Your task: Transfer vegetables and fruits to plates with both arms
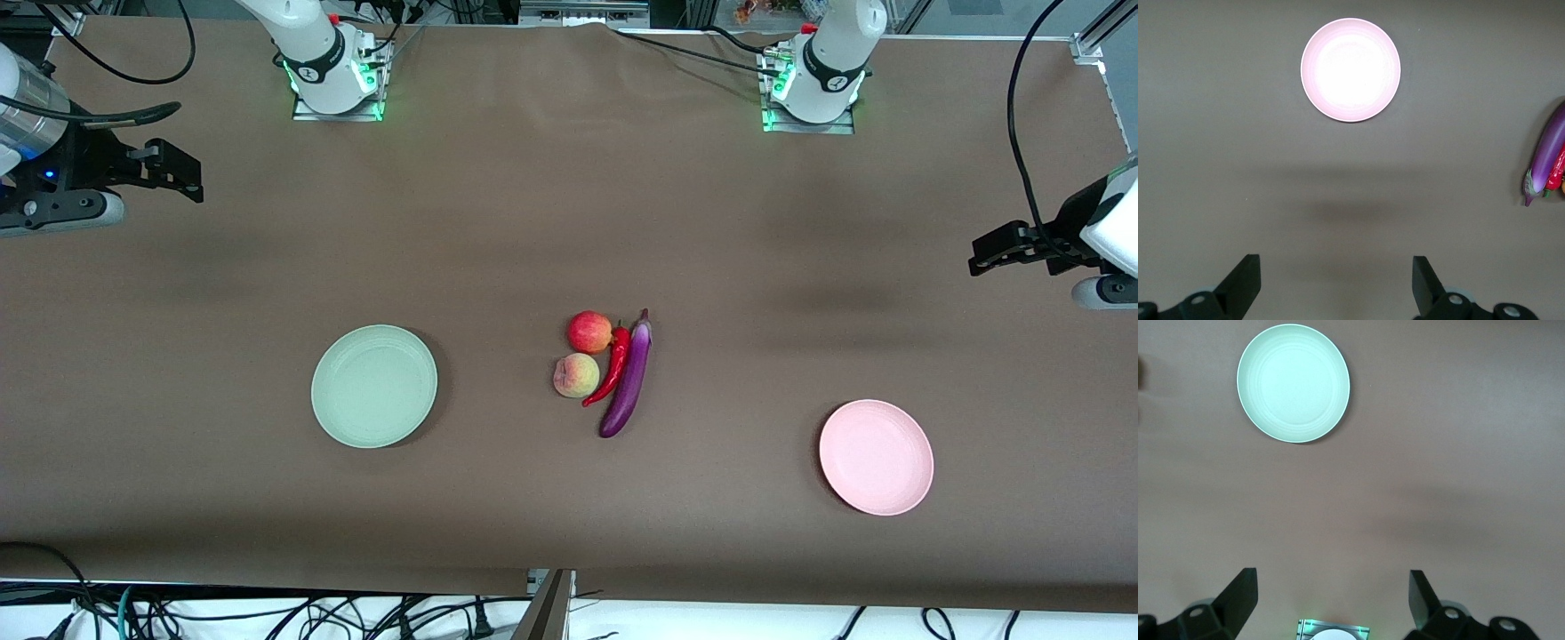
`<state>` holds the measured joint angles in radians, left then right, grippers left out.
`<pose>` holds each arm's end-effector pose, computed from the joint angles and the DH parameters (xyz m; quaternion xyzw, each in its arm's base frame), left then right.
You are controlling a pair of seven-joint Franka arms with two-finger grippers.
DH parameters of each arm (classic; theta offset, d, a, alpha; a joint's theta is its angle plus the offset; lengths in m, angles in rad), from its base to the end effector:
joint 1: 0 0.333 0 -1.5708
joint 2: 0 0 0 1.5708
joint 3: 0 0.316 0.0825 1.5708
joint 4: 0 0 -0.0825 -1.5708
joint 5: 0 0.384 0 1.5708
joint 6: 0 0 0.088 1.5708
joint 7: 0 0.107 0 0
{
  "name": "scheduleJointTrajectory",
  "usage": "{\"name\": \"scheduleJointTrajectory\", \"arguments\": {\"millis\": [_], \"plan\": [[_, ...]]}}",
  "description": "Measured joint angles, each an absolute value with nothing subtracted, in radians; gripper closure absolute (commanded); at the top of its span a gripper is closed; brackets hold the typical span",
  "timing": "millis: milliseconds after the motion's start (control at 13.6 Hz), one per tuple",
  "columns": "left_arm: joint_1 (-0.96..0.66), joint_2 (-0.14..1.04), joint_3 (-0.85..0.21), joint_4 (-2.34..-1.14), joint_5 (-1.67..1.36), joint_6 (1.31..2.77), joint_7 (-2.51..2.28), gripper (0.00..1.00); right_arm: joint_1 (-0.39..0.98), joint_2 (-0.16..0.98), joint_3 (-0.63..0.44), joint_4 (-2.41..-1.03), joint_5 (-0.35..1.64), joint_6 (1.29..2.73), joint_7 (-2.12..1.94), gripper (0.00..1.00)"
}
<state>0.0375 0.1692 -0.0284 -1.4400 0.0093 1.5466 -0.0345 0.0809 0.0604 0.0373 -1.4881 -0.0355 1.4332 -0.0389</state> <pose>0.6025 0.0080 0.5860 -0.9993 -0.0219 0.0312 0.0027 0.5553 0.0610 0.6182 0.9952 0.0769 -0.0569 0.0188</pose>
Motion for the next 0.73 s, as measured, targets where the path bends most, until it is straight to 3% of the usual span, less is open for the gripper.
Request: {"name": "scheduleJointTrajectory", "arguments": {"millis": [733], "plan": [[0.037,0.173,-0.029,-1.440,0.009,1.534,-0.034,0.00,0.081,0.060,0.039,-1.488,-0.035,1.438,-0.039,0.00]]}}
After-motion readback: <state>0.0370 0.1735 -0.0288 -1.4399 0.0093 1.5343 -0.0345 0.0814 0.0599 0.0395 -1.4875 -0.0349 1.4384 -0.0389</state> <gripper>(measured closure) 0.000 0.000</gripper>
